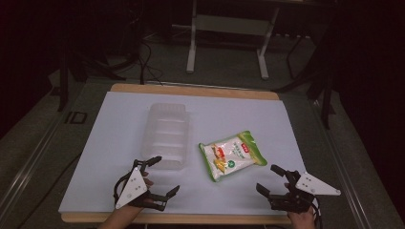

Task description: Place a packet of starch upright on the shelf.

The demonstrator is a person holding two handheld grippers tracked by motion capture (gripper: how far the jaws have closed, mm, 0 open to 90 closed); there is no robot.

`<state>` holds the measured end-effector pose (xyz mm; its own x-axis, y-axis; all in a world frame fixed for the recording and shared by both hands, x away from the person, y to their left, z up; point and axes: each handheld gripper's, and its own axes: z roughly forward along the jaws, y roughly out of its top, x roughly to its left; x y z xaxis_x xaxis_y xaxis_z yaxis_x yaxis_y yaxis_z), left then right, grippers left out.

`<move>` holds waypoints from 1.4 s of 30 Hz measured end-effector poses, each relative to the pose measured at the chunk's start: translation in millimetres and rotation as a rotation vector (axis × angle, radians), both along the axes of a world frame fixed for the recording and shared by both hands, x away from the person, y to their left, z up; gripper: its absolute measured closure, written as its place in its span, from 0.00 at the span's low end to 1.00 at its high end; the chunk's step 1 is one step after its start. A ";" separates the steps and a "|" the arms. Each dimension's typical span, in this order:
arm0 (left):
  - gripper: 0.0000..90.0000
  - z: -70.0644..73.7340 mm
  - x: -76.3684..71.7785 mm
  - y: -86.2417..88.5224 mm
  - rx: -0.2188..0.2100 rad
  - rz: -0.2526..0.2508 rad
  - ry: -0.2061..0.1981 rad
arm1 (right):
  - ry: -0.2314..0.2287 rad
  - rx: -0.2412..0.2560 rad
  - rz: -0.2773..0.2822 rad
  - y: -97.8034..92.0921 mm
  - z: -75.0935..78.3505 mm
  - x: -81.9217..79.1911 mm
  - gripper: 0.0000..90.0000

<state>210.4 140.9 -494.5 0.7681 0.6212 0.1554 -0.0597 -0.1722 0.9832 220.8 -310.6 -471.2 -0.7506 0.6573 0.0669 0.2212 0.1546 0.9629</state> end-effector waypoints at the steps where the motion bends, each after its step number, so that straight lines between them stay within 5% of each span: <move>1: 0.01 -0.2 0.0 -0.6 0.001 -0.002 -0.001 | -0.003 0.004 0.003 0.4 0.0 0.1 0.14; 21: 0.01 -0.8 -1.2 -2.5 0.015 -0.006 0.000 | -0.133 -0.026 -0.142 0.1 9.5 -0.3 0.14; 29: 0.01 0.0 -1.3 -0.4 0.008 0.005 -0.002 | -0.100 0.001 -0.130 -1.6 19.9 16.4 0.13; 42: 0.01 -0.4 -1.7 -1.5 0.014 -0.003 -0.002 | -0.061 -0.052 -0.104 10.5 24.6 66.9 0.13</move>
